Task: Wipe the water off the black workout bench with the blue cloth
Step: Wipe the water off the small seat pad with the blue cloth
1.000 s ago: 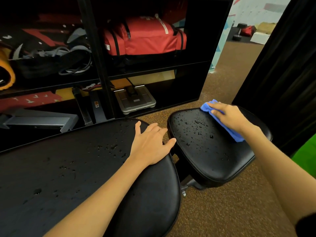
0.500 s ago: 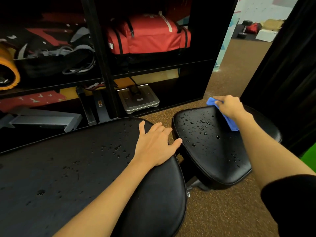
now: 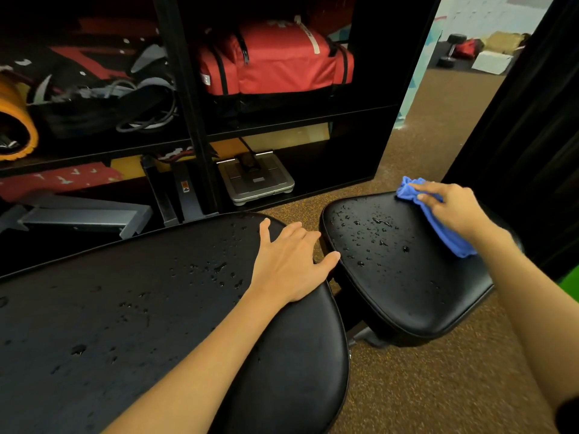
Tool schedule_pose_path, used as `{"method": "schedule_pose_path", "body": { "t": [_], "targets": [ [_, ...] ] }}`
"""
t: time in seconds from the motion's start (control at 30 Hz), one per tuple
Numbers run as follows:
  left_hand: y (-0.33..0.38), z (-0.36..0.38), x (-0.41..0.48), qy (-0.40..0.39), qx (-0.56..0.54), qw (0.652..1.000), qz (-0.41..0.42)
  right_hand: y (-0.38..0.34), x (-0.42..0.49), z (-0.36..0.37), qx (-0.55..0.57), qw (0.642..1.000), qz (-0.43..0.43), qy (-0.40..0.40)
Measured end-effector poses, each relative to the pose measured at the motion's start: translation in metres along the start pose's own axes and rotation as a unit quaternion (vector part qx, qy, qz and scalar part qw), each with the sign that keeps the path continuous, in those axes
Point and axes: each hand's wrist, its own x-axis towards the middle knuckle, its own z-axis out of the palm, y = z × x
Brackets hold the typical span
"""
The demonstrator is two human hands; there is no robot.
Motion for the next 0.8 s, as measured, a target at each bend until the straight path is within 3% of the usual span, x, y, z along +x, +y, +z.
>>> {"method": "schedule_pose_path", "body": {
  "t": [0.13, 0.37, 0.53, 0.63, 0.8],
  "targets": [
    [0.000, 0.000, 0.000, 0.003, -0.001, 1.000, -0.004, -0.017, 0.025, 0.020, -0.031, 0.997, 0.059, 0.032],
    [-0.001, -0.001, 0.000, 0.001, -0.004, 1.000, -0.001, -0.041, -0.005, 0.029, -0.014, 0.998, -0.060, -0.020],
    [0.000, -0.001, 0.001, -0.002, -0.007, 1.000, 0.004, -0.017, -0.057, 0.006, 0.000, 0.993, -0.112, -0.024],
    [-0.001, 0.000, 0.001, 0.001, -0.004, 1.000, 0.002, 0.009, -0.059, -0.006, 0.004, 0.997, -0.077, -0.008],
    [0.000, 0.001, 0.000, 0.004, -0.005, 1.000, -0.002, 0.032, -0.022, -0.002, -0.046, 0.997, 0.056, 0.036]
  ]
}}
